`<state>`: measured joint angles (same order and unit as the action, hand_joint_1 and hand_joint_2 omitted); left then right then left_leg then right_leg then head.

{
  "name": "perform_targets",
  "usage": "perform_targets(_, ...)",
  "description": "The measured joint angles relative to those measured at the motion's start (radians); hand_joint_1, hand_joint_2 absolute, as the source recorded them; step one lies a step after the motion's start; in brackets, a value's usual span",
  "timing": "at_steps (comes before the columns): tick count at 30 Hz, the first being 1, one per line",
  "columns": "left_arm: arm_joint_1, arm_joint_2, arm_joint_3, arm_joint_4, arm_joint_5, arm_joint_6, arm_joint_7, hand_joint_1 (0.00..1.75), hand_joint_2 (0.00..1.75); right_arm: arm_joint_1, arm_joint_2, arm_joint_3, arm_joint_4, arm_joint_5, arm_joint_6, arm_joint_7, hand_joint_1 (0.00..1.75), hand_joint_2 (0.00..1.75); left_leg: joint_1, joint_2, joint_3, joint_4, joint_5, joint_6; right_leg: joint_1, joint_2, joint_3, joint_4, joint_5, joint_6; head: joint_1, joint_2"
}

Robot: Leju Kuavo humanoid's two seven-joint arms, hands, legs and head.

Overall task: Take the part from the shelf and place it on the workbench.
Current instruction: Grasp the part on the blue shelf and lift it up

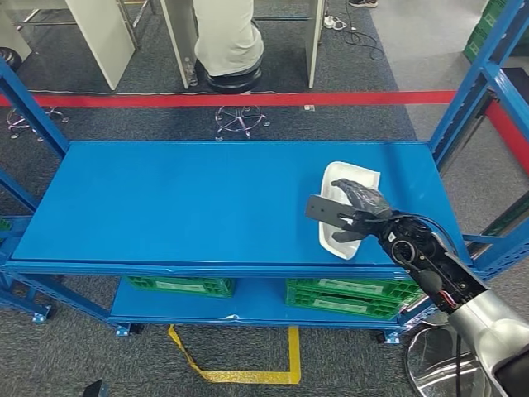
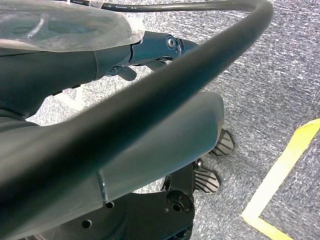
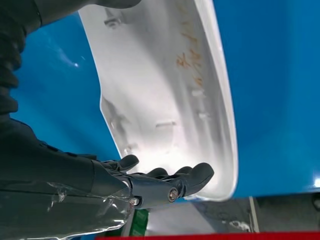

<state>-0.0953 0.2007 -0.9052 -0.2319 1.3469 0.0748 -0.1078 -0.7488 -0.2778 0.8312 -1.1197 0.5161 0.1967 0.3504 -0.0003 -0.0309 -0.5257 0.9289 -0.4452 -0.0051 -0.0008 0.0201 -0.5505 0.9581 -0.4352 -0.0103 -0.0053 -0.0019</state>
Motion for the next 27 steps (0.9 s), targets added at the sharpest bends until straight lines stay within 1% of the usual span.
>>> perform_targets(3,0.0,0.0,-0.003,0.0,0.0,0.0,-0.001,0.0,0.0,0.0,0.0,0.0,-0.016,0.002,-0.02,-0.006,0.0,1.75,0.0,0.0,0.0,0.0,0.0,0.0,0.0,0.0,0.0,0.0,0.0,0.0,0.0,0.0)
perform_targets(6,0.0,0.0,-0.007,0.0,0.0,0.0,-0.004,0.0,0.0,0.003,0.0,-0.006,-0.03,-0.005,-0.084,-0.029,0.0,1.75,0.0,0.0,0.0,0.0,0.0,0.0,0.0,0.0,0.0,0.0,0.0,0.0,0.0,0.0)
perform_targets(8,0.0,0.0,-0.008,0.0,0.001,0.0,-0.006,0.0,0.0,0.012,0.0,-0.021,-0.043,-0.033,-0.165,-0.048,0.0,1.75,0.0,0.0,0.0,0.0,0.0,0.0,0.0,0.0,0.0,0.0,0.0,0.0,-0.001,0.0)
perform_targets(12,0.0,0.0,-0.009,0.0,0.003,0.002,-0.01,0.0,0.0,0.046,0.0,-0.085,-0.072,-0.124,-0.369,-0.082,0.0,1.75,0.0,0.0,0.0,0.0,0.0,0.0,0.0,0.0,0.0,0.0,0.0,0.0,0.0,0.0)
perform_targets(14,0.0,0.0,-0.009,0.0,0.004,0.004,-0.01,0.0,0.0,0.059,-0.001,-0.113,-0.081,-0.163,-0.43,-0.091,0.0,1.75,0.0,0.0,0.0,0.0,0.0,0.0,0.0,0.0,0.0,0.0,0.0,0.0,0.0,0.0)
perform_targets(16,0.0,0.0,-0.009,0.0,0.004,0.004,-0.01,0.0,0.0,0.069,-0.002,-0.133,-0.088,-0.182,-0.45,-0.093,0.0,1.75,0.0,0.0,0.0,0.0,0.0,0.0,0.0,0.0,0.0,0.0,0.0,0.0,0.0,0.0)
perform_targets(27,0.0,0.0,-0.01,0.0,0.004,0.005,-0.01,0.0,0.0,0.096,-0.003,-0.195,-0.116,-0.188,-0.451,-0.093,0.0,1.75,0.0,0.0,0.0,0.0,0.0,0.0,0.0,0.0,0.0,0.0,0.0,0.0,0.0,0.0)
